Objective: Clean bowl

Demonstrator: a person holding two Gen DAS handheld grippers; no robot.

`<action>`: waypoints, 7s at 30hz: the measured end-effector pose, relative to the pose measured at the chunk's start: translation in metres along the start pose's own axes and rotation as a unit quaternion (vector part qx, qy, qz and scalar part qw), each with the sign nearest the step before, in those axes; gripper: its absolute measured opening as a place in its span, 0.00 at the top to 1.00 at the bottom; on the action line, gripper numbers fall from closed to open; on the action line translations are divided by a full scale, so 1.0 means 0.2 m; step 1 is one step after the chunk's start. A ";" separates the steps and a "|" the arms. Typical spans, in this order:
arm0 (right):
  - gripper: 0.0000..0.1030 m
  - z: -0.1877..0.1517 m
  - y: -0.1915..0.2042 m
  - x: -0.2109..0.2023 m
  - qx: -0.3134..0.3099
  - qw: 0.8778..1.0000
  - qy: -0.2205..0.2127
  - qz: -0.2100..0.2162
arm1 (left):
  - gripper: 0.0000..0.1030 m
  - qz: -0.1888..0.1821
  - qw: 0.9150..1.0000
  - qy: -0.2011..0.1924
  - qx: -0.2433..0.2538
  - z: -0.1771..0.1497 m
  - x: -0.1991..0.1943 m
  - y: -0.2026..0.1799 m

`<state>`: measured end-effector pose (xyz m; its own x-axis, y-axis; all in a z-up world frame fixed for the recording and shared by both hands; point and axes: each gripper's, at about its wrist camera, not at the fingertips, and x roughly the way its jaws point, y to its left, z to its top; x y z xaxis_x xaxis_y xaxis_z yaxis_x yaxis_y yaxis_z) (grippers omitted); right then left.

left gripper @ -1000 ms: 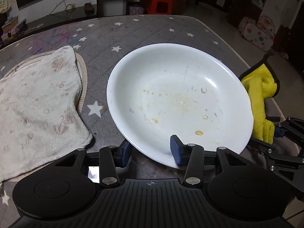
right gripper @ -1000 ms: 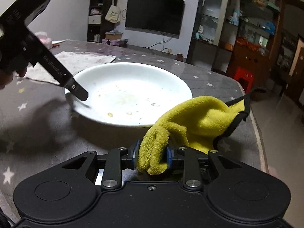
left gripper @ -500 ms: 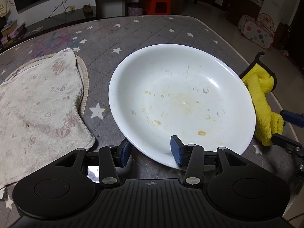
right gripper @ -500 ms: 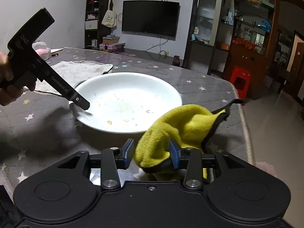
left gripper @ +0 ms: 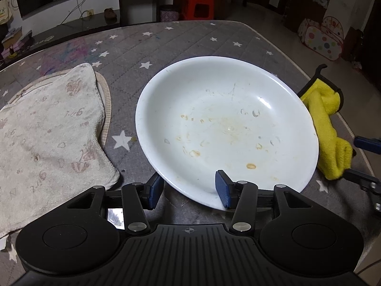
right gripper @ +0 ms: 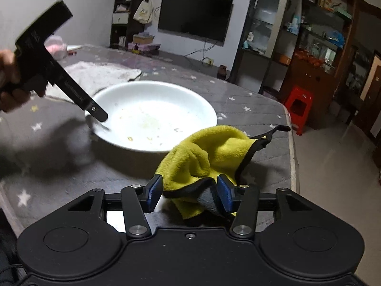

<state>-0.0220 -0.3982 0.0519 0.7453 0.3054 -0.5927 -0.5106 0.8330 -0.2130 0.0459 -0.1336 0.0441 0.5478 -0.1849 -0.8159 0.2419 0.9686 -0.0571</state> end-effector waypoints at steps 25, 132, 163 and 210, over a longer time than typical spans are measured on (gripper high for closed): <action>0.45 0.09 -0.20 0.03 0.077 0.997 -0.020 0.021 | 0.55 -0.008 1.000 0.003 0.015 0.02 0.01 0.05; 0.82 0.29 0.06 0.18 0.205 0.974 -0.083 0.057 | 0.40 -0.006 0.999 -0.031 -0.006 -0.10 -0.11 0.15; 0.82 0.18 0.09 0.40 0.208 0.978 -0.017 -0.001 | 0.43 -0.010 0.999 -0.032 0.012 -0.13 -0.04 0.08; 0.82 0.19 0.17 0.37 0.163 0.986 -0.001 -0.040 | 0.63 -0.022 0.999 -0.038 -0.014 -0.14 -0.05 0.07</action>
<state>0.0319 -0.3307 0.0311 0.7782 0.2338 -0.5829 -0.2856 0.9584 0.0032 0.0205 -0.1130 0.0356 0.5960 -0.2375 -0.7670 0.2445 0.9636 -0.1084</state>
